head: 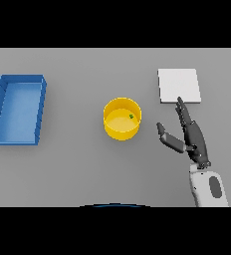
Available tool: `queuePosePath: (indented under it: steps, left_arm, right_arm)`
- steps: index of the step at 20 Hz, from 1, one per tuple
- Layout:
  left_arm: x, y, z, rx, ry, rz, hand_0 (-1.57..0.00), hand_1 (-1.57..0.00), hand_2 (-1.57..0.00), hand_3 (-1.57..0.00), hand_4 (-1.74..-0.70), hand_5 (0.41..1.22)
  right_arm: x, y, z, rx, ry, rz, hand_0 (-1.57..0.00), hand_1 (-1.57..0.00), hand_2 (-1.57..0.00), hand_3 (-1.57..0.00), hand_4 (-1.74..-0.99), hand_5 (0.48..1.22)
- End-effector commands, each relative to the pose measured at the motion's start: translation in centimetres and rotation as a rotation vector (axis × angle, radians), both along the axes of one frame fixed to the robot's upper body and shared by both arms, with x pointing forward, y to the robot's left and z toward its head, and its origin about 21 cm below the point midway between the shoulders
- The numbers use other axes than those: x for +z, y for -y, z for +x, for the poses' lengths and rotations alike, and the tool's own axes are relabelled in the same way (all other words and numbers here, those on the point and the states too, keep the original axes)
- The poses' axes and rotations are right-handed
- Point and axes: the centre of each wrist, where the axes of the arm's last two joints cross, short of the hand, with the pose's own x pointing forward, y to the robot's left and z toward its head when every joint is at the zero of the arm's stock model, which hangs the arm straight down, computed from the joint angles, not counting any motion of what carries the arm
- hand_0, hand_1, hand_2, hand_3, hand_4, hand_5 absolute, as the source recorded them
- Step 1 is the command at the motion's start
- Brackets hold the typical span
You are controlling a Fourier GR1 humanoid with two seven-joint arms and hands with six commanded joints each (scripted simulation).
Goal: Pick up the red beaker and tilt it to pour out 1 green nut into yellow bowl. Pick up the yellow bowl and place it on the metallic measuring scale.
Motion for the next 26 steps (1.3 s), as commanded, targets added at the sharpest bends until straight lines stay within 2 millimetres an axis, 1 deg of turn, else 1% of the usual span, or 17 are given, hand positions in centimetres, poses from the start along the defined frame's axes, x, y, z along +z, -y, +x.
queuePosePath:
  steps: [1, 2, 4, 6, 7, 8, 10, 12, 14, 15, 17, 18, 20, 21, 22, 24, 26]
  left_arm:
    - [-1.5, -0.8, -0.4, 0.026, -0.005, -0.038, -1.57, -1.57, -1.57, -1.42, -1.74, 1.221]
    - [-2.4, -1.3, -0.8, 0.047, -0.006, -0.075, -1.57, -1.57, -1.57, -1.45, -1.74, 1.221]
    - [-4.4, -1.9, -1.5, 0.097, -0.01, -0.132, -1.57, -1.57, -1.57, -1.49, -1.74, 1.221]
    - [-5.8, -2.2, -2.3, 0.13, -0.013, -0.146, -1.57, -1.57, -1.57, -1.52, -1.74, 1.221]
    - [-6.3, -2.6, -3.0, 0.13, -0.006, -0.144, -1.57, -1.57, -1.57, -1.48, -1.74, 1.221]
    - [-7.0, -2.5, -3.5, 0.138, 0.0, -0.154, -1.57, -1.57, -1.57, -1.45, -1.74, 1.221]
    - [-7.5, -2.6, -4.7, 0.143, 0.013, -0.156, -1.57, -1.57, -1.57, -1.39, -1.74, 1.221]
    - [-7.7, -2.2, -5.7, 0.145, 0.02, -0.173, -1.57, -1.57, -1.57, -1.34, -1.74, 1.221]
    - [-7.9, -1.5, -6.6, 0.161, 0.031, -0.189, -1.57, -1.57, -1.57, -1.32, -1.74, 1.146]
    - [-8.8, -1.4, -7.1, 0.157, 0.024, -0.198, -1.57, -1.57, -1.57, -1.37, -1.68, 1.106]
    - [-9.3, -1.1, -7.8, 0.133, 0.01, -0.211, -1.57, -1.57, -1.57, -1.44, -1.59, 0.962]
    - [-9.4, -1.2, -8.3, 0.128, 0.005, -0.217, -1.57, -1.57, -1.57, -1.27, -1.5, 0.896]
    - [-9.6, -1.0, -9.0, 0.108, -0.025, -0.219, -1.57, -1.57, -1.57, -0.93, -1.25, 0.81]
    - [-9.4, -1.1, -9.4, 0.071, -0.034, -0.245, -1.57, -1.52, -1.41, -0.85, -1.13, 0.779]
    - [-9.0, -0.8, -9.6, 0.038, -0.042, -0.289, -1.44, -1.29, -1.16, -0.71, -1.05, 0.757]
    - [-8.5, -1.0, -10.2, -0.008, -0.074, -0.324, -0.98, -0.83, -0.75, -0.46, -0.92, 0.716]
    - [-8.2, -1.1, -10.5, -0.046, -0.102, -0.315, -0.63, -0.53, -0.48, -0.3, -0.85, 0.688]
  right_arm:
    - [0.0, 0.2, -0.1, 0.002, 0.009, 0.002, 0.0, 0.0, 0.0, 0.0, -1.307, 0.677]
    - [0.1, 0.4, 0.0, -0.003, 0.012, -0.002, 0.0, 0.0, 0.0, 0.0, -1.303, 0.682]
    - [-0.1, -0.1, -0.4, 0.012, 0.011, -0.011, 0.0, 0.0, 0.0, 0.0, -1.302, 0.693]
    - [0.1, -0.1, 0.0, 0.012, -0.003, -0.012, 0.0, 0.0, 0.0, 0.0, -1.304, 0.707]
    - [0.1, 0.0, -0.1, 0.011, 0.01, -0.02, 0.0, 0.0, 0.0, 0.0, -1.307, 0.714]
    - [-0.1, 0.1, 0.1, 0.012, 0.002, -0.015, 0.0, 0.0, 0.0, 0.0, -1.309, 0.716]
    - [-0.4, 0.3, -0.2, 0.013, 0.005, -0.027, 0.0, 0.0, 0.0, 0.0, -1.315, 0.722]
    - [0.2, 0.3, -0.3, 0.006, 0.024, -0.034, 0.0, 0.0, 0.0, 0.0, -1.327, 0.724]
    - [0.3, 0.3, -0.2, 0.014, 0.008, -0.024, 0.0, 0.0, 0.0, 0.0, -1.335, 0.725]
    - [0.1, 0.5, -0.4, 0.015, -0.004, -0.024, 0.0, 0.0, 0.0, 0.0, -1.336, 0.727]
    - [-0.1, 0.0, -0.4, 0.012, 0.003, -0.038, 0.0, 0.0, 0.0, 0.0, -1.326, 0.728]
    - [0.3, -0.2, -0.3, 0.016, 0.018, -0.038, 0.0, 0.0, 0.0, 0.0, -1.326, 0.73]
    - [0.2, 0.0, -0.3, 0.01, 0.015, -0.034, 0.0, 0.0, 0.0, 0.0, -1.327, 0.73]
    - [0.2, -0.3, -0.4, 0.013, 0.006, -0.031, 0.0, 0.0, 0.0, 0.0, -1.325, 0.731]
    - [0.2, -0.2, -0.4, 0.008, 0.007, -0.038, 0.0, 0.0, 0.0, 0.0, -1.32, 0.731]
    - [0.3, 0.2, -0.3, 0.004, 0.014, -0.032, 0.0, 0.0, 0.0, 0.0, -1.321, 0.727]
    - [0.0, 0.3, -0.2, 0.007, 0.005, -0.033, 0.0, 0.0, 0.0, 0.0, -1.321, 0.725]
